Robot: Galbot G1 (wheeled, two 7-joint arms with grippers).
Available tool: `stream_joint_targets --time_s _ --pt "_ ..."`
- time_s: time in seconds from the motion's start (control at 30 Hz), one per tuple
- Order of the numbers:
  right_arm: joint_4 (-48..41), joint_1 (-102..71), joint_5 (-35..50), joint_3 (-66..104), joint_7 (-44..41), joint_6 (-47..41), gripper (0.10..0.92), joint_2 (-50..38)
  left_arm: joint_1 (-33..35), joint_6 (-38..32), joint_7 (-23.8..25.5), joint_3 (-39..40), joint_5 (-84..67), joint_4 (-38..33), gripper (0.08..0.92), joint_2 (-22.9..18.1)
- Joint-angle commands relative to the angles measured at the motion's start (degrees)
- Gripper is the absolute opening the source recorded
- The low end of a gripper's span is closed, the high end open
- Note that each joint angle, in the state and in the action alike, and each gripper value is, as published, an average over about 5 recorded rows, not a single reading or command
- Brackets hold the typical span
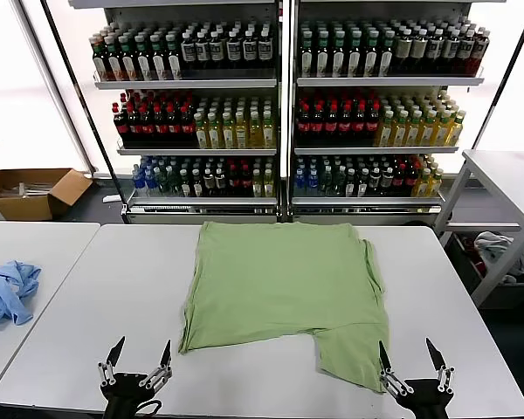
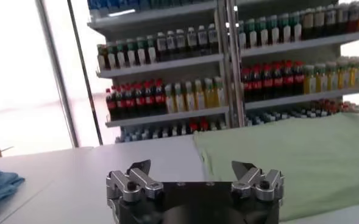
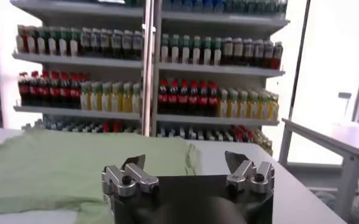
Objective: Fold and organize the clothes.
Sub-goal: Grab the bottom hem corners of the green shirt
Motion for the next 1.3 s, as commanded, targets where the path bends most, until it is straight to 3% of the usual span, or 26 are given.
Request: stream_joint_targets --time_s 0.03,0.3,1.3 --pt "1.9 2.9 9.6 -0.7 1.8 -14.1 0.823 -0.8 -3.7 13.7 3.4 -0.1 -6.1 -1.5 0.823 0.5" --pt "-1.0 4.4 13.0 -1.4 -1.3 -16.9 0.823 -0.7 -8.9 20.8 10.3 -1.7 -11.5 1.1 0.823 0.1" --pt "-4.2 5.6 8.3 -4.4 -3.1 -12.2 0.823 0.9 -17.7 19.3 12.5 3.3 -19.8 9.5 0.823 -4.0"
